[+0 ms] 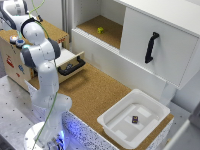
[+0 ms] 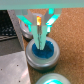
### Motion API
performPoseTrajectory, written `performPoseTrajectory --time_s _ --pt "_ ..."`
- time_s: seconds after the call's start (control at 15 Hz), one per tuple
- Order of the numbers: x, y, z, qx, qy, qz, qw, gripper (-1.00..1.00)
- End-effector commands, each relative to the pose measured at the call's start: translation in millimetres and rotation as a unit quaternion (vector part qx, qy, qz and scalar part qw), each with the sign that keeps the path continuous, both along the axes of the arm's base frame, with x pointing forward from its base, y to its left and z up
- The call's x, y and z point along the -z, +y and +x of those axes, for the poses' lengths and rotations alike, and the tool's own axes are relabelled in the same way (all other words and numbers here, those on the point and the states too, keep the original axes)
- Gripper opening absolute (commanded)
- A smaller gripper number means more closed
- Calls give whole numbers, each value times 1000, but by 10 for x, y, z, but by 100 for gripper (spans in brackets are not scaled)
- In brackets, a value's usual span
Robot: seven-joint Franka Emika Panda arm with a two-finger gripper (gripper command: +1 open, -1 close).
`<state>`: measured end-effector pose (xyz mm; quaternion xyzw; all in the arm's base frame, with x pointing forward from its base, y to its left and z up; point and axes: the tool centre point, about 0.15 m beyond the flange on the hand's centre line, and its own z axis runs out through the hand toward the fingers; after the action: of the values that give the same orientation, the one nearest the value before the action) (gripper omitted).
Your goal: Toggle the blue light switch to turn on the blue light
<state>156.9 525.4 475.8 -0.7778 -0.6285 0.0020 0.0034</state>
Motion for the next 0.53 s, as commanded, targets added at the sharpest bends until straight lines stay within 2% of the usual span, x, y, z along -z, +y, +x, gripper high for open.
performPoseTrajectory --time_s 0.0,0.27,0.33,0.47 --pt "329 107 111 42 -16 -54 998 -100" --pt "442 -12 268 68 -15 -64 996 -100" --pt "201 1 231 68 -26 -53 996 -100" --pt "-465 40 152 66 -49 -3 997 -100"
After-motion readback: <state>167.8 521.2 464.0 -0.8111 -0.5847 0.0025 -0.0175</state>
